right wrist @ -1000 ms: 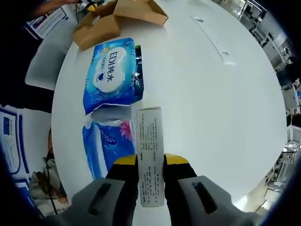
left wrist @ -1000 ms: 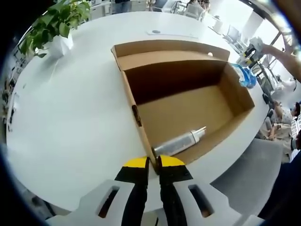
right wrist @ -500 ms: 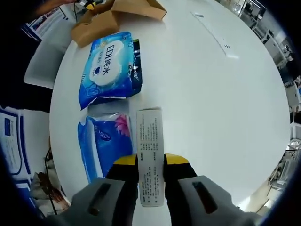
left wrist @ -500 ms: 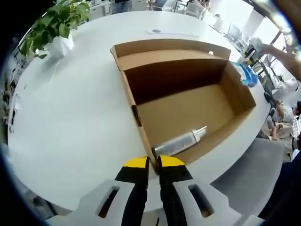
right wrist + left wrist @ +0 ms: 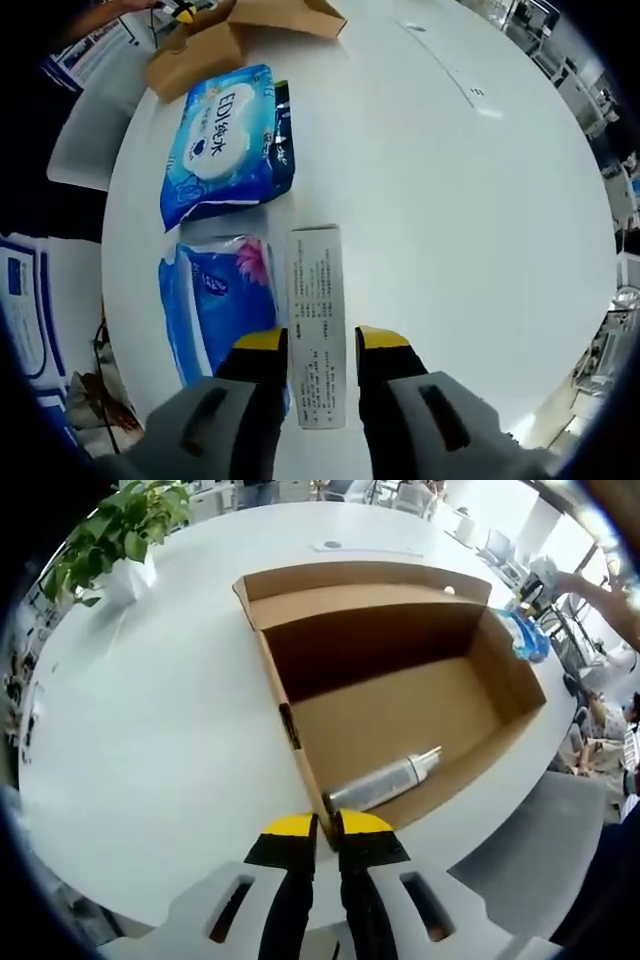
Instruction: Operate the shoe box by opening the lid, removing the specified soft item, and placing it in the target area until the item is outside and the box remains undamaged.
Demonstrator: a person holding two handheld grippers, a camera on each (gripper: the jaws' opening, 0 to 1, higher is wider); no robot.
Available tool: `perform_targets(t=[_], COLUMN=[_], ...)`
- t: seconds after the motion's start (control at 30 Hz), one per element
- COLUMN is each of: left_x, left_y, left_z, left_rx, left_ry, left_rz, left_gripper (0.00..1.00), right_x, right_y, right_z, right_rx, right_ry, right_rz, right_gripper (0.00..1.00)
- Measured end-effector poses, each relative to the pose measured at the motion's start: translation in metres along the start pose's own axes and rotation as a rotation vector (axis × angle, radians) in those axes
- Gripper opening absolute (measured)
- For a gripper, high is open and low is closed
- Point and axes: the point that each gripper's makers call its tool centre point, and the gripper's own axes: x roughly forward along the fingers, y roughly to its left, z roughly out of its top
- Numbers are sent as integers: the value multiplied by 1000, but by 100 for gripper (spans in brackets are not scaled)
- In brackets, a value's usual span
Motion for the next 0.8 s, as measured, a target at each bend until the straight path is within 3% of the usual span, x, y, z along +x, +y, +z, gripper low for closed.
perform_targets(t=[0.37,0.8], left_x=[0,0], left_y=[1,3], left_z=[0,0], left_rx=[9,9], left_ry=[1,-1], left_rz=[-4,3], left_gripper=[4,4], right_x=[-25,-77], right_y=[4,38], right_z=[12,63], right_rx=[5,-27], right_ry=[-41,-106], right_rz=[-40,-109], right_gripper=[25,25])
